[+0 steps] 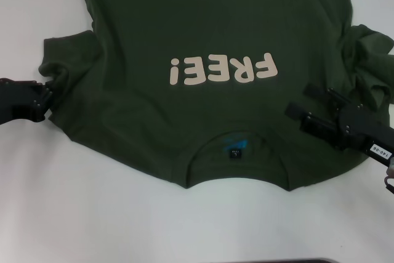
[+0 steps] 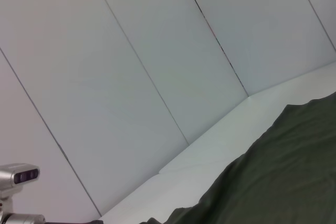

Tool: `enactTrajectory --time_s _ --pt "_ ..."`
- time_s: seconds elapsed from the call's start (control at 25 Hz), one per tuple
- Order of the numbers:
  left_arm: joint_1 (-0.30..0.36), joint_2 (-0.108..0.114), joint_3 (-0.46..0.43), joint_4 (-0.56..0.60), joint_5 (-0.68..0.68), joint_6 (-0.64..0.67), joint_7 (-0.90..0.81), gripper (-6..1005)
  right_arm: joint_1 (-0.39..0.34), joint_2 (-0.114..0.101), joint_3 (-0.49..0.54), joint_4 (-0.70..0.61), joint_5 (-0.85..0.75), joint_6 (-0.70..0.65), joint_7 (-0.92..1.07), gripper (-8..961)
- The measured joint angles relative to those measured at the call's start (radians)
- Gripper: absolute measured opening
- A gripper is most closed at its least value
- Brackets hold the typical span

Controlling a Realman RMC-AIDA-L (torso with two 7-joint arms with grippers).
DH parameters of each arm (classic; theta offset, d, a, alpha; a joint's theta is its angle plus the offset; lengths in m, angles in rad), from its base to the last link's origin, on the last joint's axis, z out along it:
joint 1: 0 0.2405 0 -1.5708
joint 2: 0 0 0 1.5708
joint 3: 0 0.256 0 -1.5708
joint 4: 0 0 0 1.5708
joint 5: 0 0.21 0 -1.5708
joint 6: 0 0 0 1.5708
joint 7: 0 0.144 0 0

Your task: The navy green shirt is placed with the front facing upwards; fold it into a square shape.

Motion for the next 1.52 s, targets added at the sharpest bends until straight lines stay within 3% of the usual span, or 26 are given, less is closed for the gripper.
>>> enactTrajectory --time_s 0.12,0.32,0.52,1.08,1.52 --pt "0.001 0.0 0.0 0.0 0.0 -0.001 0.0 29 0.0 0.0 0.0 0.0 0.0 0.0 0.0 912" --pt "0.002 0.0 -0.004 0.016 -0.015 -0.002 -0.024 3 0.001 0.0 0.0 0.0 0.0 0.0 0.0 912" --pt "0.0 -0.007 -0.04 0.061 -0.058 0.01 -0.04 4 0.001 0.0 0.0 0.0 0.0 0.0 -0.001 911" --pt "-0.009 -0.007 -0.034 0.147 -0.075 0.04 -0.064 17 0.002 0.0 -0.001 0.0 0.0 -0.009 0.0 912" --pt "-0.026 -0.009 -0.036 0.196 -0.115 0.187 -0.093 28 0.002 0.0 -0.001 0.0 0.0 -0.011 -0.001 912"
